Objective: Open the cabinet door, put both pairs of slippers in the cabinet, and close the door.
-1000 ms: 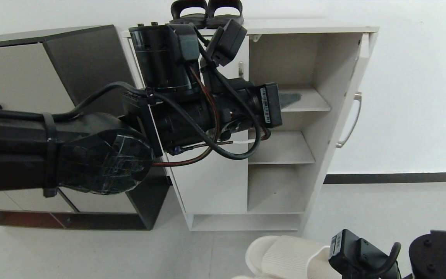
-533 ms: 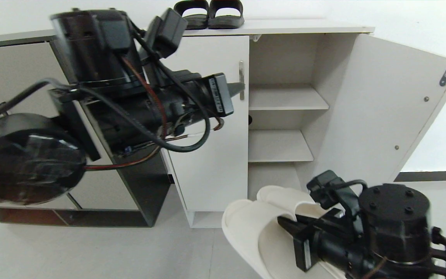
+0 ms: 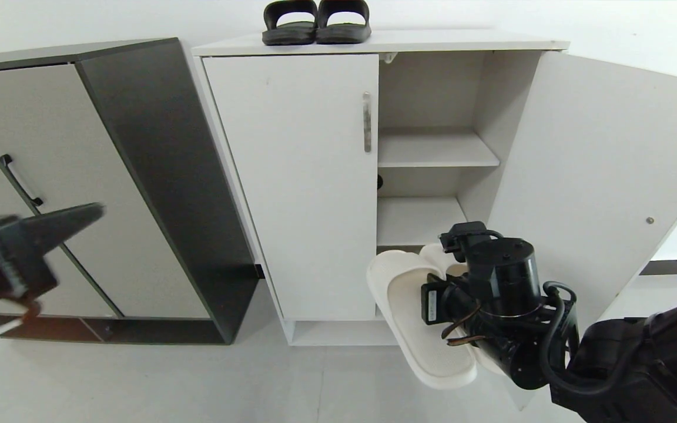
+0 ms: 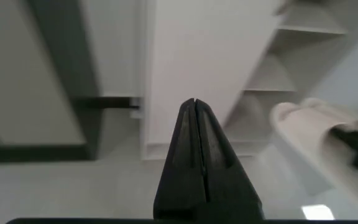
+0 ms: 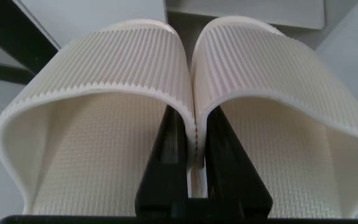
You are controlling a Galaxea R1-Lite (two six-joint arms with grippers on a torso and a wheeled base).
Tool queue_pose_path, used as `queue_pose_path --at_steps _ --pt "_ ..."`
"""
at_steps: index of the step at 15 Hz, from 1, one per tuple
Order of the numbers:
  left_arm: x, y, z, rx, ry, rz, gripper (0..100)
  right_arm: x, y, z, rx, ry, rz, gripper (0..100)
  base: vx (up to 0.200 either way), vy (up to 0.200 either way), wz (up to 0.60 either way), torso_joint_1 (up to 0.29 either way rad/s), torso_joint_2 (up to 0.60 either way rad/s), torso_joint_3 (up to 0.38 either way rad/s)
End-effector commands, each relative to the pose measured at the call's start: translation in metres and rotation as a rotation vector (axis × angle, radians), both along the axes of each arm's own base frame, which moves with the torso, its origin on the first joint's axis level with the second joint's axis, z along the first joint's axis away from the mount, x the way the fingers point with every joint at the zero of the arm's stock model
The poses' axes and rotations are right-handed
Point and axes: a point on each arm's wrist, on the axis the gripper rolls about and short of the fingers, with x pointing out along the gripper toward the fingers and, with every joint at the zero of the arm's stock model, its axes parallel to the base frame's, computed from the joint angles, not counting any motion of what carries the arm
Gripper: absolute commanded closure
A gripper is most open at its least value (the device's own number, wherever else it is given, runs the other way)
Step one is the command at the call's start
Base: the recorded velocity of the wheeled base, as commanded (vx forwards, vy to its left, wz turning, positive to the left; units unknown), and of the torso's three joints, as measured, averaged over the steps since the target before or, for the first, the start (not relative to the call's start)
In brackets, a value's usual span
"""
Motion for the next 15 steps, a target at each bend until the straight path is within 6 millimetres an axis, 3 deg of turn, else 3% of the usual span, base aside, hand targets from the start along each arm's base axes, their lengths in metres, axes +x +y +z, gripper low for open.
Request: queue_pose_path --at_steps 1,3,4,6,7,10,15 --pt "-0.089 0.044 -0.065 0.030 -0.073 0.383 100 -0.003 0.002 0.000 -0.002 0.000 0.010 100 0.000 0.000 0.00 0.000 0.00 0.000" --pt "-0.108 0.045 -0.118 0.047 -0.040 0.494 100 -0.008 0.003 0.000 -0.003 0.001 0.021 100 0.000 0.000 0.00 0.000 0.00 0.000" --pt "-0.111 0.044 -0.146 0.068 -0.001 0.455 100 -0.010 0.003 0.000 -0.005 0.003 0.025 100 0.000 0.000 0.00 0.000 0.00 0.000" --pt "-0.120 0.042 -0.175 0.071 -0.027 0.377 100 -0.011 0.002 -0.002 -0.009 0.008 0.027 100 0.000 0.000 0.00 0.000 0.00 0.000" --pt "-0.124 0.041 -0.183 0.090 -0.064 0.372 100 -0.011 0.002 -0.003 -0.013 0.011 0.028 100 0.000 0.000 0.00 0.000 0.00 0.000" --pt "-0.130 0.037 -0.194 0.148 -0.076 0.081 100 -0.014 0.002 -0.009 -0.025 0.026 0.037 100 0.000 0.000 0.00 0.000 0.00 0.000" --pt "-0.131 0.037 -0.194 0.149 -0.083 0.070 100 -0.015 0.005 -0.006 0.010 -0.015 0.046 100 0.000 0.000 0.00 0.000 0.00 0.000"
